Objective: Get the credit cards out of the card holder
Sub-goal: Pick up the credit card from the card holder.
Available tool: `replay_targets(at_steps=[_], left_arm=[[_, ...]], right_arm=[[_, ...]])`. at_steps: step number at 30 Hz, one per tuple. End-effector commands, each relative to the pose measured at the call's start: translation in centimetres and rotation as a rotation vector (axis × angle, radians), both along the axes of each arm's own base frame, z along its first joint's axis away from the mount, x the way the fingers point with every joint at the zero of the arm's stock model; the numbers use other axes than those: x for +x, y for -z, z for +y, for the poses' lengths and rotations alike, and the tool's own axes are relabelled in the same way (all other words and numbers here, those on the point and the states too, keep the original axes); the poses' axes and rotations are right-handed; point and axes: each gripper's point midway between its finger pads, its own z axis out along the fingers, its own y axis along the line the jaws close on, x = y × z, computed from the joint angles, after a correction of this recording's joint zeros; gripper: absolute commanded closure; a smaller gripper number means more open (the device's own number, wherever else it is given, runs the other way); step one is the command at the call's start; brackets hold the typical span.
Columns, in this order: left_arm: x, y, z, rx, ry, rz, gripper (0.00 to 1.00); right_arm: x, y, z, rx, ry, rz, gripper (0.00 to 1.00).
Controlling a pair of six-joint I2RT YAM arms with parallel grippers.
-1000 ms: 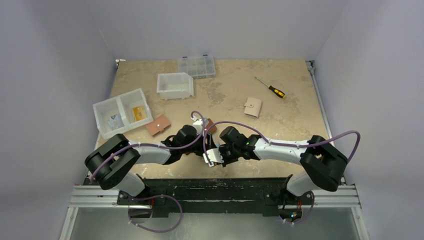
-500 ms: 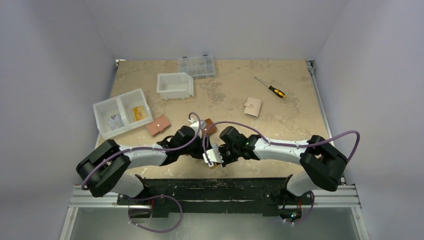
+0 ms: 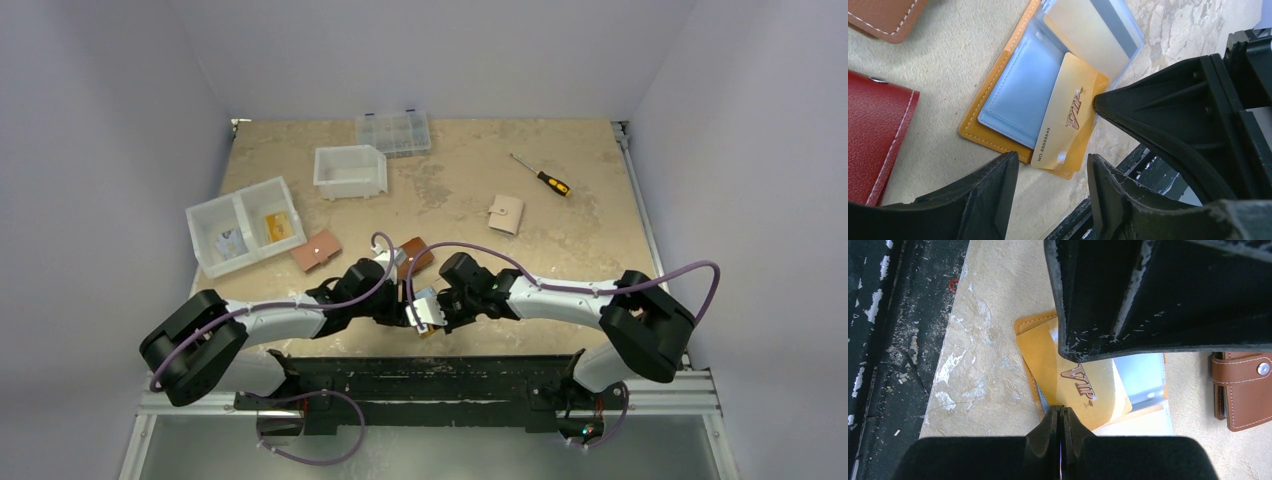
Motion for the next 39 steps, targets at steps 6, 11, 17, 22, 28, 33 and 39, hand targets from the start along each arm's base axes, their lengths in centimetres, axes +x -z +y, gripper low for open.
replay_targets(at_steps=[6,11,17,22,28,33,39], left_arm=[[-2.1,2.0,1.1,0.017,-0.006,0.085,0.44],[-2.2,1.9,0.7,-0.016,-0.006,0.091,0.47],[-2.6,1.8,0.4,-0.051,0.003,0.102,0.49],[-3.2,1.5,0.2,-0.103,0.003,0.121,0.53],[-3.6,1.2,0.1,-0.151,-0.015,0.136,0.58],[-3.4,1.4,0.2,-0.143,-0.035,0.139,0.78],[-3.3,1.7,0.4,-0.128,-0.04,0.136,1.0]], right_arm=[[-1.6,0.1,-0.1,-0.012,-0.022,0.059,1.0],[-1.7,0.0,-0.1,-0.01,-0.026,0.06,1.0],[-1.9,-0.2,0.0,-0.002,-0.038,0.064,1.0],[-2.1,-0.4,0.2,0.007,-0.047,0.067,1.0],[-2.4,-0.8,0.5,0.026,-0.059,0.071,1.0],[-2.6,-1.0,0.6,0.033,-0.065,0.075,1.0],[-2.7,-1.3,0.7,0.043,-0.073,0.078,1.0]])
